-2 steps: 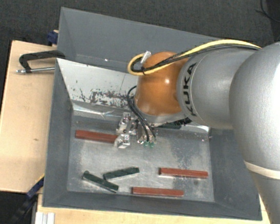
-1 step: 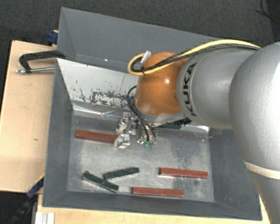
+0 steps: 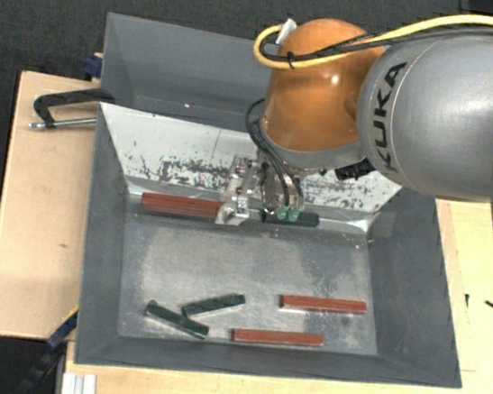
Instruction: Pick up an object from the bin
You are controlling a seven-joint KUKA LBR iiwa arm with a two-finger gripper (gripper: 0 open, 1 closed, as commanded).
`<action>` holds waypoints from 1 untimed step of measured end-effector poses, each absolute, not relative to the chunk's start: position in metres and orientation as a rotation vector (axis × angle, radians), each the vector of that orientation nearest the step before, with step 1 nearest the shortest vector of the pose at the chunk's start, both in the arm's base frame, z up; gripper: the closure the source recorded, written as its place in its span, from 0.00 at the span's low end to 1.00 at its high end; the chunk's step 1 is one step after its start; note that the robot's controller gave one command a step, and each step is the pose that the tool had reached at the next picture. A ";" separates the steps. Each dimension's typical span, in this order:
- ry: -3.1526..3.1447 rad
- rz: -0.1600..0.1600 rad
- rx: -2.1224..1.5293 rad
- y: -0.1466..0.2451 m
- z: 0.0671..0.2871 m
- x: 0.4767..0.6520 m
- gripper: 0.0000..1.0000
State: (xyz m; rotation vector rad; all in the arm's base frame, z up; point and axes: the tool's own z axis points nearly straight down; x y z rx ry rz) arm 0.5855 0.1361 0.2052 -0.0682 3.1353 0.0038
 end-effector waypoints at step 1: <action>3.136 0.004 -0.068 0.136 0.205 0.585 1.00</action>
Offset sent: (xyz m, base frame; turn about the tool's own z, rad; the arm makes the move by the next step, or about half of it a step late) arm -0.0032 0.0032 -0.0580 -0.2787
